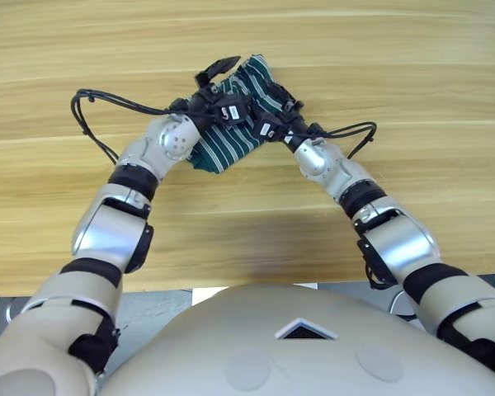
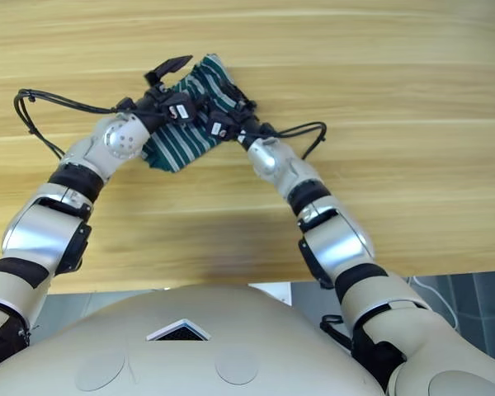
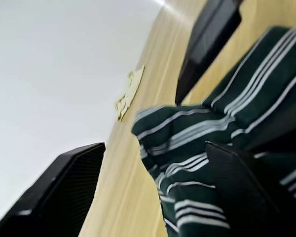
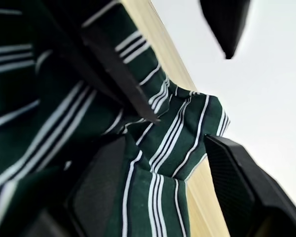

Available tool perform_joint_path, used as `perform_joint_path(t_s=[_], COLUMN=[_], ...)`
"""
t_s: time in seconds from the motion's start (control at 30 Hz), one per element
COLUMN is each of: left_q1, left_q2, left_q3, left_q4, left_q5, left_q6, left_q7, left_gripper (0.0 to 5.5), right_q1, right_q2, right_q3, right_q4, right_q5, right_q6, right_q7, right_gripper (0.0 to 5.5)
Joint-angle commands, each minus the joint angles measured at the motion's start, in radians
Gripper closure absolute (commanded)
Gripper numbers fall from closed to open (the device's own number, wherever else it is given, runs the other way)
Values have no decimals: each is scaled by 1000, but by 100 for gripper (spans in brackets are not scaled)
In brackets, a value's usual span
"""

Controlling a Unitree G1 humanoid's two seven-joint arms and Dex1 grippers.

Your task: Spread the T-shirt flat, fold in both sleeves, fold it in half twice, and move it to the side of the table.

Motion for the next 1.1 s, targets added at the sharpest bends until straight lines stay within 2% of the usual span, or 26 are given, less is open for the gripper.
perform_joint_path(t_s=[0.03,0.37,0.43,0.57,0.73,0.8,0.9,1.0,1.1], left_q1=[-55,-112,-112,-113,-100,-99,-113,-116,-65], left_q2=[-15,35,35,29,20,14,4,9,14], left_q3=[-13,16,22,46,80,108,183,278,289], left_q4=[141,283,283,289,333,333,319,305,249], left_q5=[3,-22,-29,-64,-104,-135,-220,-317,-332], left_q6=[1,3,-25,-55,13,-4,-51,-67,-170], left_q7=[34,171,173,141,104,96,86,99,99], left_gripper=[174,174,174,174,174,174,174,174,174], right_q1=[-4,-9,6,81,216,238,208,125,1], right_q2=[2,-11,10,59,33,24,26,45,57], right_q3=[17,7,-55,-241,-309,-320,-281,-250,-245], right_q4=[16,8,-37,-291,-690,-784,-708,-532,-324], right_q5=[-6,19,128,569,838,863,758,680,612], right_q6=[10,-2,-54,-19,186,256,274,252,213], right_q7=[1,3,67,367,549,561,542,553,523], right_gripper=[256,256,256,256,256,256,256,256,256])
